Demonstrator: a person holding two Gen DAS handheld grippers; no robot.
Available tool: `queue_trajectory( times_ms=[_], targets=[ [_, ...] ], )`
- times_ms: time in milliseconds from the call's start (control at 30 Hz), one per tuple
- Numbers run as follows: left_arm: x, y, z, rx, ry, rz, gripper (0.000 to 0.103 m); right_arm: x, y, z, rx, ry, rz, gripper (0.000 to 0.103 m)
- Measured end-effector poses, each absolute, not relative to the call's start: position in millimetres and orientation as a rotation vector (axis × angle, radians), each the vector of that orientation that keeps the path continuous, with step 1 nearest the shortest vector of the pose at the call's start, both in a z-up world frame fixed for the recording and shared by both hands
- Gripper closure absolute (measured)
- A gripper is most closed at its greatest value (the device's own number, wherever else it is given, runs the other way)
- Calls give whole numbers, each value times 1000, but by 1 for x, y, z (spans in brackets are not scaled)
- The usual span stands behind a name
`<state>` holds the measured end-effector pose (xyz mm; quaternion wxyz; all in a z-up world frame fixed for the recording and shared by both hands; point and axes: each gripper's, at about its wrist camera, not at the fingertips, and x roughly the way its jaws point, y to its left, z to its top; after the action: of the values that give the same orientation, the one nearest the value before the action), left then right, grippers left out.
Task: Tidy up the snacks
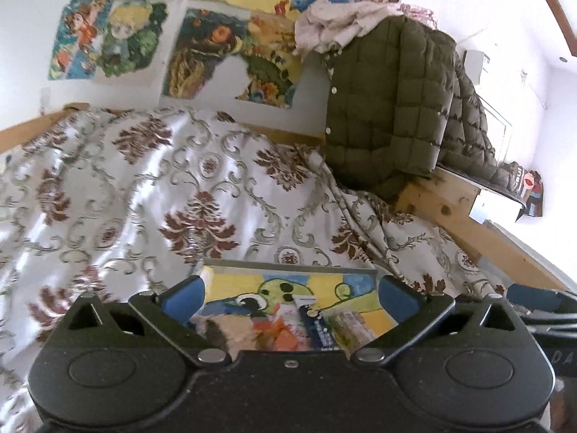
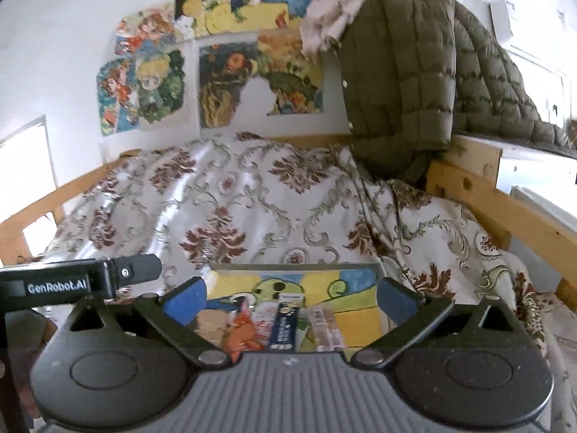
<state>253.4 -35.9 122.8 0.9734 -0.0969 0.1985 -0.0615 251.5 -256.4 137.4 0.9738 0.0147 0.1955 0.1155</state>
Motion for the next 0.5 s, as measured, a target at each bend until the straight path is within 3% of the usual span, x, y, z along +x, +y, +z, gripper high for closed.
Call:
queue_trajectory(
  times_ms=[500],
  targets=[
    [123, -2, 111, -103, 354, -99, 1, 128, -223, 132, -9, 302, 233, 0]
  ],
)
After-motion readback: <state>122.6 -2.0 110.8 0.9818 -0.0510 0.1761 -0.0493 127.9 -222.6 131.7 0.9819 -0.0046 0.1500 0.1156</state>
